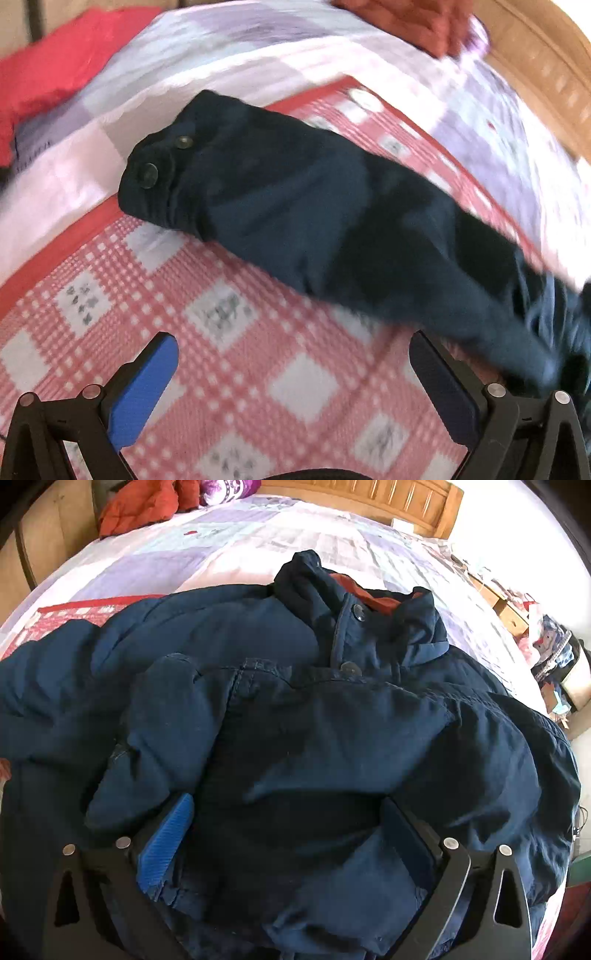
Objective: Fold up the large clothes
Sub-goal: 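Grasp the other sleeve with the left gripper and fold it across the front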
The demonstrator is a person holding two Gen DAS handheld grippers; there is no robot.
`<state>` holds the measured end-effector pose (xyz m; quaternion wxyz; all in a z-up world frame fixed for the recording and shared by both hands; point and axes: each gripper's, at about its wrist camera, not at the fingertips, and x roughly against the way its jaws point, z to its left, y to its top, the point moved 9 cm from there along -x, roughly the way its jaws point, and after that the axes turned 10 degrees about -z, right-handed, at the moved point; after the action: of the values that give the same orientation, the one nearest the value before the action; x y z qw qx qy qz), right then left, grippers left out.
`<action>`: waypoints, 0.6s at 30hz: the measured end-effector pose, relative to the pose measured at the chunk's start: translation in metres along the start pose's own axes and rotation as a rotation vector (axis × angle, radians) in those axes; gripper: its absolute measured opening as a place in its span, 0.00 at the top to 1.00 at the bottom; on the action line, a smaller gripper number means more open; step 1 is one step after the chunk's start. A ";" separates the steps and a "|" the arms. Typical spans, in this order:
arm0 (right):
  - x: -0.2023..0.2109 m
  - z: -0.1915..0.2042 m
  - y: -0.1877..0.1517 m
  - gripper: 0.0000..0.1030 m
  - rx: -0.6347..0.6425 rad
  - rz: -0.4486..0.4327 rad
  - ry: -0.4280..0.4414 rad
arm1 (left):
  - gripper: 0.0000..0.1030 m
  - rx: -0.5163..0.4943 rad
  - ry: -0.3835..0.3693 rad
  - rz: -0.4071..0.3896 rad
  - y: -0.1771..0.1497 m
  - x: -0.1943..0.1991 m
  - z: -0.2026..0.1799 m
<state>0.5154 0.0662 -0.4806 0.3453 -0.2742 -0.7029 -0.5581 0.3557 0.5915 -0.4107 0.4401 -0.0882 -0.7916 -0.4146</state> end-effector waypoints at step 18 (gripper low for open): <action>-0.001 -0.002 0.002 0.00 -0.010 -0.037 0.014 | 0.00 0.392 -0.106 0.038 0.030 -0.100 0.006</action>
<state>0.5180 0.0643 -0.4795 0.3385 -0.2587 -0.7027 -0.5698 0.4263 0.6375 -0.4722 0.4142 -0.0374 -0.8775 -0.2390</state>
